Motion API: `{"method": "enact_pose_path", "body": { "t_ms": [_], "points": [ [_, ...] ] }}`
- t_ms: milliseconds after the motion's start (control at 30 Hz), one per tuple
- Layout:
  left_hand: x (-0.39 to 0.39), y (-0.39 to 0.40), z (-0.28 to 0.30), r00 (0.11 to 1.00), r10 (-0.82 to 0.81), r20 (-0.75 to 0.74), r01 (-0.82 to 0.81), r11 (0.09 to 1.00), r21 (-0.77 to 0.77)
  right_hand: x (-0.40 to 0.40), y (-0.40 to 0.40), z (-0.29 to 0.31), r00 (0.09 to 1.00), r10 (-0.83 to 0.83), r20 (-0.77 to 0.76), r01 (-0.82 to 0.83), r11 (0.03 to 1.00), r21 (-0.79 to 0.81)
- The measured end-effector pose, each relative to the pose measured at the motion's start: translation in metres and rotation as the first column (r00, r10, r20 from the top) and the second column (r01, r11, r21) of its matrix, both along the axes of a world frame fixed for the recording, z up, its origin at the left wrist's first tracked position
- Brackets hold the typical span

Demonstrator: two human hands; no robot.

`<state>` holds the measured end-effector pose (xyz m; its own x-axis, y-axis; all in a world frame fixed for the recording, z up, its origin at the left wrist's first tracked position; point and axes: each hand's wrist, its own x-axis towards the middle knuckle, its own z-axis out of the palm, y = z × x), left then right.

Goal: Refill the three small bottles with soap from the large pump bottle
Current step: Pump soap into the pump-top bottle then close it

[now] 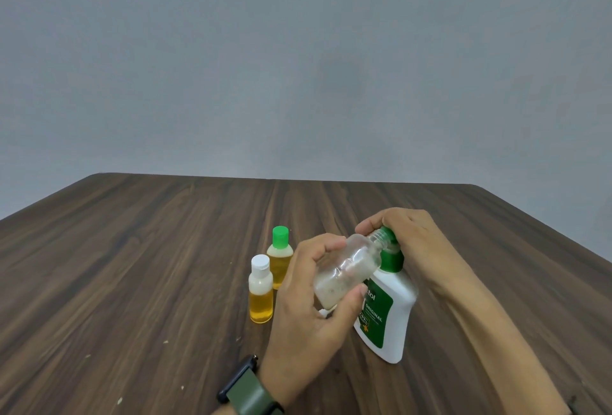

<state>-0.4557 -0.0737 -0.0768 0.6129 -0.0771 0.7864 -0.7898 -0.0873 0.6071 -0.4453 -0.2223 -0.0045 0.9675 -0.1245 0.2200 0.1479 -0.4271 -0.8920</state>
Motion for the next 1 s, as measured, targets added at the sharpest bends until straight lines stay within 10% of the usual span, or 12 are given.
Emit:
{"method": "enact_pose_path", "body": {
  "t_ms": [1000],
  "points": [
    [0.001, 0.0, -0.005, 1.0, 0.024, 0.002, -0.024, 1.0, -0.006, 0.0, 0.003, 0.009, 0.999, 0.013, -0.034, -0.018, 0.988, -0.154]
  ]
}}
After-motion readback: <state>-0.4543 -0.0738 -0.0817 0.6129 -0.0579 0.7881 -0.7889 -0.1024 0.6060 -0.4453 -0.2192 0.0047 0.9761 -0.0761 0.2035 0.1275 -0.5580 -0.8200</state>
